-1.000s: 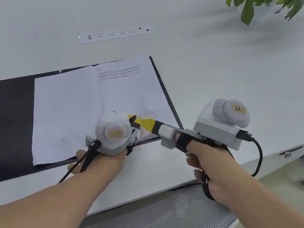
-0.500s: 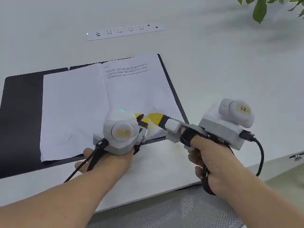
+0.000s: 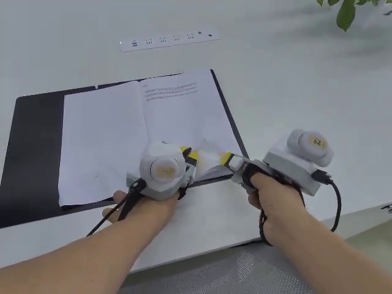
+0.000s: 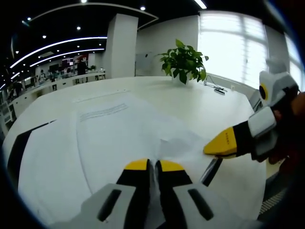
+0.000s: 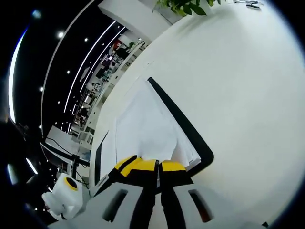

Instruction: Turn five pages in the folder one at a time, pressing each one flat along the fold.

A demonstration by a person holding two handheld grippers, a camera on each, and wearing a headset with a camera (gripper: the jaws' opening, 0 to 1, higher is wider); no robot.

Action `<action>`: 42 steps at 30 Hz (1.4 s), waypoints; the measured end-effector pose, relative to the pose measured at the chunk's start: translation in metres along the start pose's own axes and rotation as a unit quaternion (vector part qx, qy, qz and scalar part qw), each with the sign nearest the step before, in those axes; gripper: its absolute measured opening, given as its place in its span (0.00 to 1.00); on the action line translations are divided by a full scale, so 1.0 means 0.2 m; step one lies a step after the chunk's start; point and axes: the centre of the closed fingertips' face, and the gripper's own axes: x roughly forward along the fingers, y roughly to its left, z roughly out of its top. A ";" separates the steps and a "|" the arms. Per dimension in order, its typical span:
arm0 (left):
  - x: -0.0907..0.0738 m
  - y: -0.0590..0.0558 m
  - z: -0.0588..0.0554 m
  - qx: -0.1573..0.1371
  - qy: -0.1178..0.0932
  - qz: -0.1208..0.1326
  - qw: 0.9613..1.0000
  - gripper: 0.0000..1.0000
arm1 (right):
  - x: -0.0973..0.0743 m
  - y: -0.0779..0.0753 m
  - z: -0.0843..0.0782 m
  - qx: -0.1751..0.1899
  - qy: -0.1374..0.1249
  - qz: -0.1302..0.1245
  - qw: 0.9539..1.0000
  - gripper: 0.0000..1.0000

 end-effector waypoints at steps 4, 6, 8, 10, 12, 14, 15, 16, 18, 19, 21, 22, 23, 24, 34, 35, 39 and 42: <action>0.00 0.00 0.00 -0.001 0.003 0.001 1.000 0.05 | 0.00 0.00 0.00 0.005 -0.004 0.002 1.000 0.00; 0.00 0.00 0.00 -0.001 0.003 0.002 1.000 0.06 | -0.01 0.01 0.00 0.012 -0.009 0.008 1.000 0.00; 0.00 0.00 0.00 -0.001 0.003 0.004 1.000 0.06 | -0.02 0.02 0.01 0.008 -0.011 0.010 1.000 0.00; 0.00 -0.01 0.00 -0.004 0.003 0.005 1.000 0.06 | -0.03 0.04 0.01 0.007 -0.016 0.015 1.000 0.00; -0.01 -0.02 0.01 -0.051 0.004 0.000 0.999 0.08 | -0.04 0.05 0.02 0.007 -0.020 0.018 1.000 0.00; -0.03 0.00 0.01 -0.058 0.016 0.001 0.998 0.07 | -0.04 0.07 0.03 0.009 -0.028 0.027 0.999 0.00; -0.04 0.00 0.00 -0.076 0.021 -0.001 0.997 0.08 | -0.05 0.08 0.03 0.008 -0.030 0.032 0.999 0.00; -0.05 0.00 0.01 -0.075 0.025 -0.004 0.997 0.08 | -0.05 0.09 0.03 0.008 -0.032 0.035 0.999 0.00; -0.08 0.00 0.00 -0.064 0.035 -0.005 0.997 0.10 | -0.07 0.11 0.03 0.009 -0.035 0.043 0.998 0.00; -0.10 0.01 0.00 -0.063 0.036 -0.003 0.997 0.12 | -0.07 0.13 0.04 0.009 -0.038 0.047 0.998 0.00; -0.15 0.04 0.01 -0.059 0.040 0.003 0.997 0.17 | -0.09 0.16 0.05 0.008 -0.041 0.057 0.997 0.00; -0.16 0.06 0.01 -0.057 0.039 0.004 0.998 0.18 | -0.10 0.18 0.05 0.006 -0.045 0.062 0.997 0.00; -0.19 0.07 0.02 -0.056 0.037 0.006 0.998 0.19 | -0.11 0.19 0.05 0.005 -0.046 0.066 0.997 0.00; -0.21 0.08 0.03 -0.052 0.036 0.008 0.998 0.19 | -0.11 0.22 0.05 0.008 -0.045 0.073 0.996 0.00; -0.42 0.20 0.13 -0.022 0.007 0.029 0.999 0.23 | -0.17 0.42 0.02 -0.008 -0.043 0.119 0.992 0.00; -0.45 0.21 0.15 -0.017 0.003 0.034 0.999 0.23 | -0.18 0.44 0.02 -0.012 -0.045 0.123 0.991 0.00; -0.54 0.27 0.17 -0.014 -0.008 0.049 0.999 0.22 | -0.19 0.52 0.01 -0.022 -0.044 0.139 0.989 0.00; -0.61 0.32 0.19 -0.016 -0.019 0.064 0.998 0.22 | -0.20 0.60 -0.01 -0.034 -0.042 0.153 0.987 0.00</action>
